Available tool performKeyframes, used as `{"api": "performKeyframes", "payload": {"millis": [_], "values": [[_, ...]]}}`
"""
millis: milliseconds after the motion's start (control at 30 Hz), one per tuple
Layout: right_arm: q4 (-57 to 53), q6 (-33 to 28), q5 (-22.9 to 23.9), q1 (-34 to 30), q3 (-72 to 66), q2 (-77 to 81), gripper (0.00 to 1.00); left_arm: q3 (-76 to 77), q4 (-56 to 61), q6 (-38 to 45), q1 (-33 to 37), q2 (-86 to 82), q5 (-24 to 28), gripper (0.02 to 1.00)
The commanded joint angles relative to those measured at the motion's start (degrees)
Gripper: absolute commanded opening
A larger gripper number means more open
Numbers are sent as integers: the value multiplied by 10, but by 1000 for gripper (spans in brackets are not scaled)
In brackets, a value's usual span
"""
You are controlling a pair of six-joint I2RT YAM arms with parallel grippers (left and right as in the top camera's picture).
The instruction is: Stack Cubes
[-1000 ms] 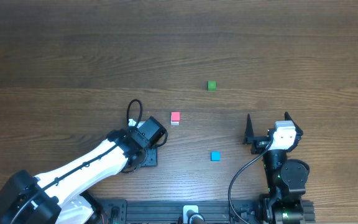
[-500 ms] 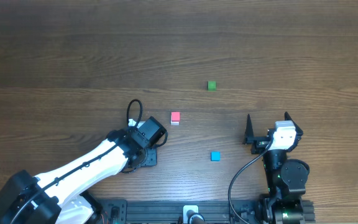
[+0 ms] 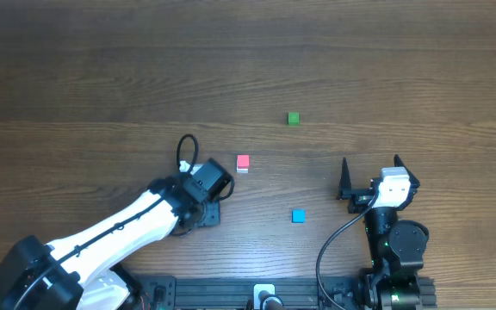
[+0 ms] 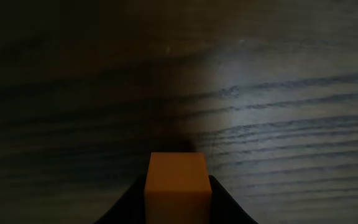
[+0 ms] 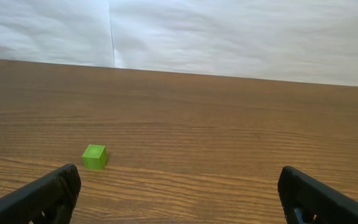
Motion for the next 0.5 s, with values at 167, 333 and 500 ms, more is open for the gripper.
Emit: {"api": "performKeyframes", "payload": {"millis": [167, 333, 500], "values": [[2, -1, -5, -4, -5, -5, 993, 223, -94, -4, 3, 49, -55, 42], [2, -1, -5, -4, -5, -5, 991, 331, -139, -4, 3, 120, -55, 40], [2, -1, -5, -4, -5, -5, 991, 391, -143, -4, 3, 200, -39, 42]]}}
